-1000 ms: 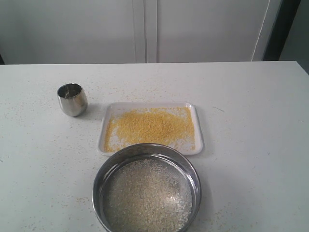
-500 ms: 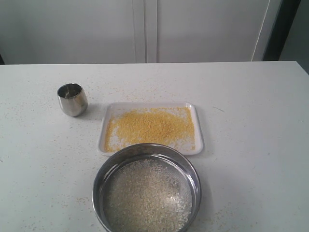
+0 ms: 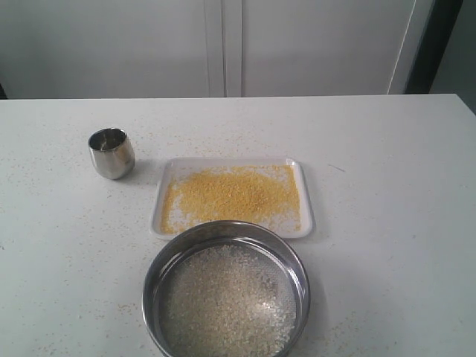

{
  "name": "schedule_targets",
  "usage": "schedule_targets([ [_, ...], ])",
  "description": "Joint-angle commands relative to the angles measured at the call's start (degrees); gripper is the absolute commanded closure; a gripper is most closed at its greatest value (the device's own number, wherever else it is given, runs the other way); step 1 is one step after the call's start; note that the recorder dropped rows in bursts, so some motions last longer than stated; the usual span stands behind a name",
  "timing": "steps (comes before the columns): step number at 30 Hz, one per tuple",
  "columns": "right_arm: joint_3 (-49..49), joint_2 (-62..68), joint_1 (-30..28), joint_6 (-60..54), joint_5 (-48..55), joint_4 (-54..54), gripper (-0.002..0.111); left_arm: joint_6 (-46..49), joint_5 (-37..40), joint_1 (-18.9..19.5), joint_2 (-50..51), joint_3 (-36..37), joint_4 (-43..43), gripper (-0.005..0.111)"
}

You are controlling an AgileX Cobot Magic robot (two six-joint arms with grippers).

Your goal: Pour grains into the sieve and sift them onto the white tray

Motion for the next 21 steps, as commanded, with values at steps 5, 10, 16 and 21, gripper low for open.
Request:
schedule_targets([
  [5, 0.6, -0.4, -0.5, -0.6, -0.6, -0.4, 0.108, 0.0, 0.4, 0.2, -0.4, 0.5, -0.3, 0.107],
  [10, 0.6, -0.4, -0.5, -0.6, -0.6, -0.4, 0.108, 0.0, 0.4, 0.2, -0.4, 0.5, -0.3, 0.107],
  [16, 1.0, -2.3, -0.5, -0.6, -0.6, -0.4, 0.108, 0.0, 0.4, 0.2, -0.4, 0.5, -0.3, 0.107],
  [21, 3.7, -6.7, -0.5, -0.6, -0.9, -0.4, 0.108, 0.0, 0.4, 0.2, -0.4, 0.5, -0.3, 0.107],
])
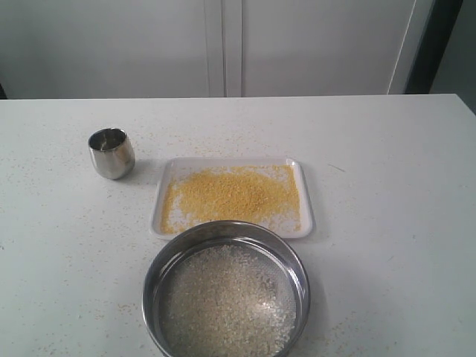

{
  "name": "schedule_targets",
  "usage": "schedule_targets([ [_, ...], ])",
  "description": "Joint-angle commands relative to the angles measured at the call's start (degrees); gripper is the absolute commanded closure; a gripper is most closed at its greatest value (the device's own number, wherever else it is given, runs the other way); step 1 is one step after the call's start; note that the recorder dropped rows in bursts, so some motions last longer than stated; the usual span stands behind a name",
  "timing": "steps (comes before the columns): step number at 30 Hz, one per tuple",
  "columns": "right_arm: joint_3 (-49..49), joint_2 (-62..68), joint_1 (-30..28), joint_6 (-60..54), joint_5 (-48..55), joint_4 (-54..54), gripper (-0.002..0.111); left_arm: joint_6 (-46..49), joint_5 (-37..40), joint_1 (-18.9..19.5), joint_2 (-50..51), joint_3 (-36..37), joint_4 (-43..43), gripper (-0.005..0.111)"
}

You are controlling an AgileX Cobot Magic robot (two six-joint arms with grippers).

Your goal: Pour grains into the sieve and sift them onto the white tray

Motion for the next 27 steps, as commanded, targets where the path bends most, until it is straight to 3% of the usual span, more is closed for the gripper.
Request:
schedule_targets([
  [1, 3.1, -4.0, -0.5, -0.6, -0.7, -0.4, 0.108, 0.0, 0.4, 0.2, -0.4, 0.5, -0.3, 0.107],
  [27, 19.3, -8.3, -0.5, -0.6, -10.2, 0.3, 0.108, 0.0, 0.4, 0.2, -0.4, 0.5, -0.3, 0.107],
])
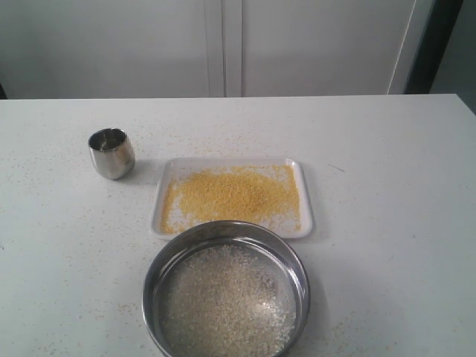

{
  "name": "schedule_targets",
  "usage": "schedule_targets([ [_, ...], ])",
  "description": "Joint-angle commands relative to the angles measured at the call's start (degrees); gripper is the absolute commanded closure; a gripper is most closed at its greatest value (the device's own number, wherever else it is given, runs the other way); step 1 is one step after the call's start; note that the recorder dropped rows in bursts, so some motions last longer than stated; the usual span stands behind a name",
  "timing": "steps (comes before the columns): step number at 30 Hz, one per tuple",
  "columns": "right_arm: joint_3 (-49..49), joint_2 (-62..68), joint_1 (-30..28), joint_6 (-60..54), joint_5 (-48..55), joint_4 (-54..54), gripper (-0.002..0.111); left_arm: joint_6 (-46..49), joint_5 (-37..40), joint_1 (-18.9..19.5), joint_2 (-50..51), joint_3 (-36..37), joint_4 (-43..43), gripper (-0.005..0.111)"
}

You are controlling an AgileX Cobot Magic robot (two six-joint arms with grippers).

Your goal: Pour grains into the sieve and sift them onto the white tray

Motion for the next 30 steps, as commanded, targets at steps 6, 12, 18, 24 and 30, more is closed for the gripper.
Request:
schedule_targets([
  [6, 2.5, -0.3, -0.5, -0.6, -0.6, 0.1, 0.108, 0.0, 0.4, 0.2, -0.4, 0.5, -0.3, 0.107],
  [12, 2.5, -0.3, -0.5, -0.6, -0.6, 0.1, 0.108, 0.0, 0.4, 0.2, -0.4, 0.5, -0.3, 0.107],
  [18, 2.5, -0.3, -0.5, -6.8, -0.8, 0.1, 0.108, 0.0, 0.4, 0.2, -0.4, 0.5, -0.3, 0.107],
  [24, 2.5, -0.3, -0.5, -6.6, -0.8, 0.1, 0.108, 0.0, 0.4, 0.2, -0.4, 0.5, -0.3, 0.107],
  [30, 2.6, -0.3, -0.5, -6.6, -0.9, 0.1, 0.108, 0.0, 0.4, 0.2, -0.4, 0.5, -0.3, 0.107],
])
